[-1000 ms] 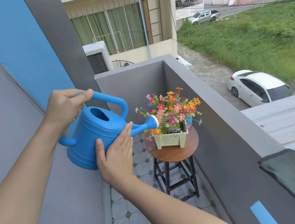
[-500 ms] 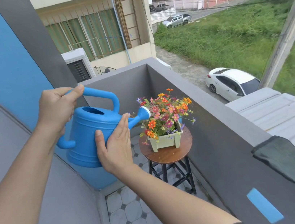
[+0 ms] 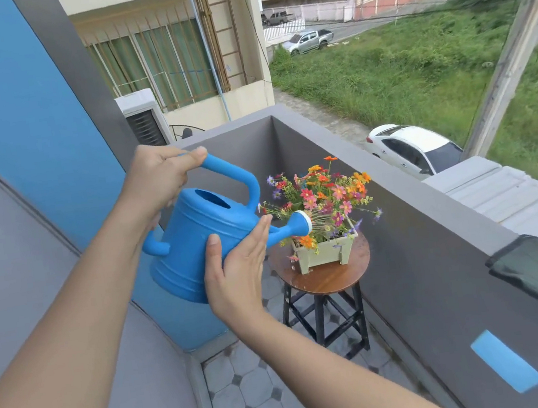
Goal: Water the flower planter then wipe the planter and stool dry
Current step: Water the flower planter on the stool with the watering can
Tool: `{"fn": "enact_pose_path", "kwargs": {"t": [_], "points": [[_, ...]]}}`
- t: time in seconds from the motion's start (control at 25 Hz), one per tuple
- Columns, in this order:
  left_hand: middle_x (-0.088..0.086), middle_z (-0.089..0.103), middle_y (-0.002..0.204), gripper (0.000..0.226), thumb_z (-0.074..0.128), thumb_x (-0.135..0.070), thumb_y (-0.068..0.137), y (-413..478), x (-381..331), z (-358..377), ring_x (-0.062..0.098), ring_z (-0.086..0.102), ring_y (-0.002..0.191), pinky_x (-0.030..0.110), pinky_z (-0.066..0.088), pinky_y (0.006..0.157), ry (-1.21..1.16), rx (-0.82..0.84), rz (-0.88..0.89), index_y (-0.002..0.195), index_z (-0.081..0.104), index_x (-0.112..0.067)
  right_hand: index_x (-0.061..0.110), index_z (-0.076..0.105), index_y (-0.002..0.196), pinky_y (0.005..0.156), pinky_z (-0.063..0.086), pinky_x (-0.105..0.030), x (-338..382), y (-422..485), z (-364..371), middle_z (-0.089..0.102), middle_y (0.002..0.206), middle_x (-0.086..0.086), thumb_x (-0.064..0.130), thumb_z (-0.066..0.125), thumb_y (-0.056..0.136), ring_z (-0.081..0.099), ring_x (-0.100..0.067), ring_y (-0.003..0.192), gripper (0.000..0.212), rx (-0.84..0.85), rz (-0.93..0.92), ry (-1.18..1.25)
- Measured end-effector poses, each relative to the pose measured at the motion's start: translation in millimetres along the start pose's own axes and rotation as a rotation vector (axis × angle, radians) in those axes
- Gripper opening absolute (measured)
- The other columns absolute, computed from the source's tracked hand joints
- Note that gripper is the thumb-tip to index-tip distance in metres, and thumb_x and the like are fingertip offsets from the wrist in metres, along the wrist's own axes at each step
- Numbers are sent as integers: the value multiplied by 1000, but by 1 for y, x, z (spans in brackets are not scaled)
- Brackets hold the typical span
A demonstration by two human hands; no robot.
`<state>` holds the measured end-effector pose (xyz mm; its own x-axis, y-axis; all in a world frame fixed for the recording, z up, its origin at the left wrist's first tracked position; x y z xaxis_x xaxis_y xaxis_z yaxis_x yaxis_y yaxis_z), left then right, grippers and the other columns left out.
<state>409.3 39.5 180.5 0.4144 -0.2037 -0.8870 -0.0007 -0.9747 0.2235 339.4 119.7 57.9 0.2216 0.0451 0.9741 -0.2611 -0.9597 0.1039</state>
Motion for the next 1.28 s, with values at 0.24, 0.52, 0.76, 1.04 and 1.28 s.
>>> {"fn": "enact_pose_path", "kwargs": {"t": [0.24, 0.52, 0.76, 1.04, 1.28], "points": [[-2, 25, 45, 43, 67, -32, 80, 15, 2, 8, 15, 17, 42, 22, 13, 43, -116, -142, -4, 84, 62, 11, 6, -9, 150, 120, 1, -30, 3, 34, -14, -4, 161, -10, 53, 29, 91, -3, -18, 148, 84, -93, -109, -92], [-4, 30, 42, 44, 69, -34, 78, 19, -1, 3, 15, 21, 39, 19, 17, 40, -24, -65, -8, 86, 66, 9, 5, -8, 150, 116, -3, -24, 5, 21, -2, -4, 161, -10, 45, 35, 96, -5, -16, 148, 80, -72, -42, -36], [-4, 29, 43, 41, 70, -33, 79, 20, -17, 5, 13, 21, 39, 17, 16, 39, -81, 22, 13, 86, 67, 7, 6, -7, 150, 119, -2, -27, 15, 17, -6, -4, 161, -7, 49, 34, 91, -6, -13, 147, 83, -195, -59, 21], [-12, 28, 33, 47, 68, -35, 80, 32, -23, -1, 12, 20, 36, 17, 15, 38, -94, -34, 32, 90, 64, 11, 6, -2, 150, 120, 1, -28, 27, 37, -8, 3, 161, -9, 48, 33, 90, -1, -13, 147, 82, -193, -94, -3], [-11, 29, 36, 43, 70, -36, 77, 35, -15, -15, 16, 21, 42, 20, 18, 41, -23, 15, 15, 85, 67, 6, 8, -11, 149, 115, -7, -22, 28, 21, 7, -9, 161, -4, 44, 36, 98, -11, -11, 146, 78, -61, -35, 32]]}}
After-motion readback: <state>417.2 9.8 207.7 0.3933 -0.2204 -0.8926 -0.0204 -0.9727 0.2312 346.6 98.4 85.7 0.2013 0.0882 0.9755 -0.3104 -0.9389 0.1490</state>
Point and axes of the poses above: each hand's wrist, its own y-axis towards the middle knuckle, its own z-axis out of the palm, x = y × z, the point moved 1 cm from there along y, towards the middle knuckle
